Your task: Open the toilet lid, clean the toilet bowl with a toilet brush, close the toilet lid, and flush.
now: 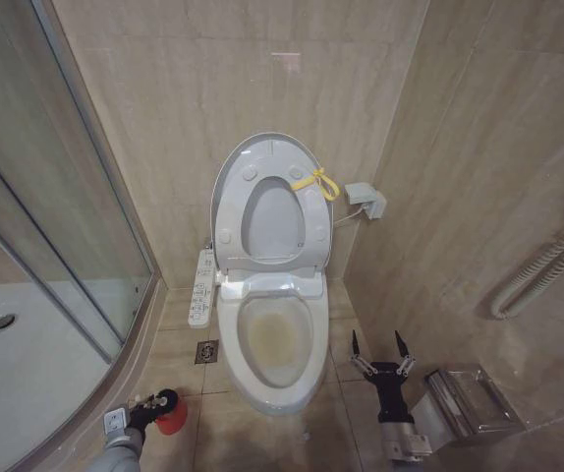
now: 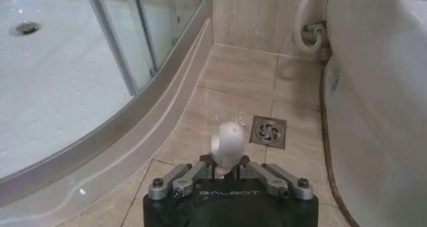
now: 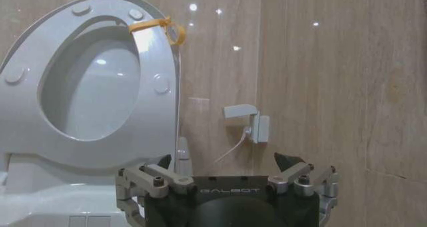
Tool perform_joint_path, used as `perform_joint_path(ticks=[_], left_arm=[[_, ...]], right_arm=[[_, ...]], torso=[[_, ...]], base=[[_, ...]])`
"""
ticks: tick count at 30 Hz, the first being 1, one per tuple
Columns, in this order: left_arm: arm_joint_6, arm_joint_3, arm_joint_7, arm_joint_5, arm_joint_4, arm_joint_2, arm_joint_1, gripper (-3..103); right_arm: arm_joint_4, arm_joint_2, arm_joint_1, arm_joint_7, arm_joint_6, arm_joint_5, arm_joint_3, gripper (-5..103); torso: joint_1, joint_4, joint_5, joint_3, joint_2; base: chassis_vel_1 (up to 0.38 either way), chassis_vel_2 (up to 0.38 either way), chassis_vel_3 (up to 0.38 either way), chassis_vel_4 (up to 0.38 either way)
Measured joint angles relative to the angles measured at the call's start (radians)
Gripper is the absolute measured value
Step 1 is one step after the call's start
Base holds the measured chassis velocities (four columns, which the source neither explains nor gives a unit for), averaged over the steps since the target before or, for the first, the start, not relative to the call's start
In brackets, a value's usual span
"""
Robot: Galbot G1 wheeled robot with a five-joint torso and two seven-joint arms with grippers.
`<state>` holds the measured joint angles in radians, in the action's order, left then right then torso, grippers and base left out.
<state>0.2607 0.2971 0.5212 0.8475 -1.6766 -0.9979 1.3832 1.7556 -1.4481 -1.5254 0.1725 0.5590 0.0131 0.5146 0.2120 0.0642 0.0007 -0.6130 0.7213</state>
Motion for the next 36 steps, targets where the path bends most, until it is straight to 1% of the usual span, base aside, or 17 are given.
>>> perform_joint_path(ticks=[2, 3, 10, 24, 36], left_arm=[[0.002, -0.002, 0.0, 0.001, 0.005, -0.002, -0.001, 18], [0.002, -0.005, -0.001, 0.001, 0.006, -0.003, -0.001, 18], [0.006, -0.008, -0.001, 0.004, -0.021, -0.006, 0.017, 18], [0.006, -0.009, -0.004, 0.002, -0.001, -0.016, 0.015, 18], [0.007, -0.003, -0.005, 0.0, -0.017, -0.021, 0.024, 18]], right_arm=[[-0.001, -0.001, 0.0, 0.0, 0.0, 0.0, 0.0, 100], [-0.001, -0.001, 0.0, 0.0, 0.0, 0.0, 0.0, 100], [-0.003, 0.0, 0.001, 0.001, -0.001, 0.0, 0.001, 100], [-0.008, 0.002, 0.004, 0.001, -0.001, 0.002, 0.0, 100], [-0.006, 0.008, 0.003, 0.001, -0.001, 0.004, 0.0, 100]], torso=[[0.0, 0.0001, -0.0001, 0.0, 0.0], [0.0, -0.0001, -0.0008, 0.0, 0.0], [0.0, 0.0, -0.0001, 0.0, 0.0], [0.0, 0.0, -0.0002, 0.0, 0.0], [0.0, 0.0, -0.0002, 0.0, 0.0]], base=[[0.0, 0.0, 0.0, 0.0], [0.0, 0.0, 0.0, 0.0], [0.0, 0.0, 0.0, 0.0], [0.0, 0.0, 0.0, 0.0], [0.0, 0.0, 0.0, 0.0]])
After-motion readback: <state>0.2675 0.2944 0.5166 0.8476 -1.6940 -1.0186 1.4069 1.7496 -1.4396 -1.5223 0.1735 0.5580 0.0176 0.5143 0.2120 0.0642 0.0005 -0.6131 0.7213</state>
